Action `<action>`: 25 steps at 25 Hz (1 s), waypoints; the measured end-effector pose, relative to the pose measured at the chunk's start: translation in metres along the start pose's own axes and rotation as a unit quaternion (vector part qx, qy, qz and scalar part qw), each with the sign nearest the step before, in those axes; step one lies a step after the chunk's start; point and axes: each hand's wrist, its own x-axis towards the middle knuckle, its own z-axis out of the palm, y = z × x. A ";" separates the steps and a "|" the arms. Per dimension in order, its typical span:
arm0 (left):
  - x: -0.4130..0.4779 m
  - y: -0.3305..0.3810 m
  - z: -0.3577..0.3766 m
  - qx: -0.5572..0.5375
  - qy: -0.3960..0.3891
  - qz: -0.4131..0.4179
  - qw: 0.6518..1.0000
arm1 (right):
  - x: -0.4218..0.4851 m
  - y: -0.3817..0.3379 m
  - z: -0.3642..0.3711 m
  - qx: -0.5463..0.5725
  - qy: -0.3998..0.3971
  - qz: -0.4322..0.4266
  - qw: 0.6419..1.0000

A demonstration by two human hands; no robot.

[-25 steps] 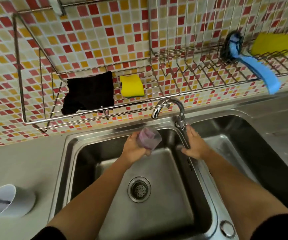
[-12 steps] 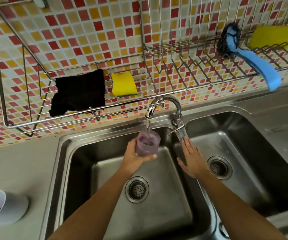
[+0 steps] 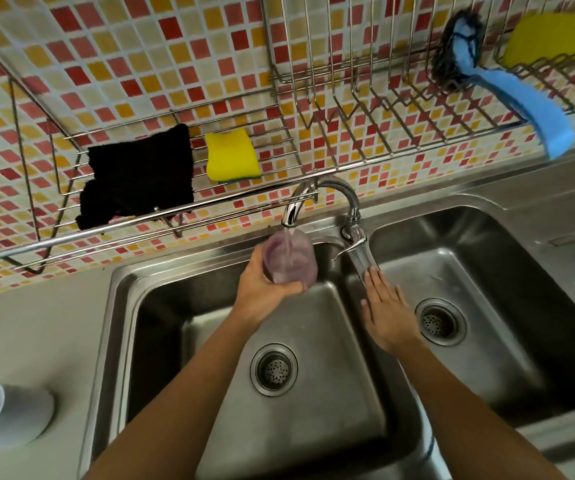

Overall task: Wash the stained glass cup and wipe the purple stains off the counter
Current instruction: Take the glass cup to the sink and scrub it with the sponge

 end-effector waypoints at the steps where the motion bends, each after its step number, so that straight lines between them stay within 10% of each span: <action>1: 0.000 0.001 0.000 0.005 0.003 -0.005 1.000 | 0.000 -0.001 0.000 0.003 -0.001 -0.002 1.000; 9: -0.002 0.001 -0.005 0.017 -0.005 -0.014 1.000 | -0.002 -0.002 0.000 0.029 0.004 0.000 1.000; 16: -0.003 -0.005 -0.016 0.035 -0.015 -0.025 0.999 | 0.016 -0.004 -0.024 0.176 0.184 0.042 0.966; 25: 0.007 -0.007 -0.022 0.064 -0.031 -0.020 0.997 | 0.090 -0.034 -0.055 -0.079 -0.044 -0.155 0.984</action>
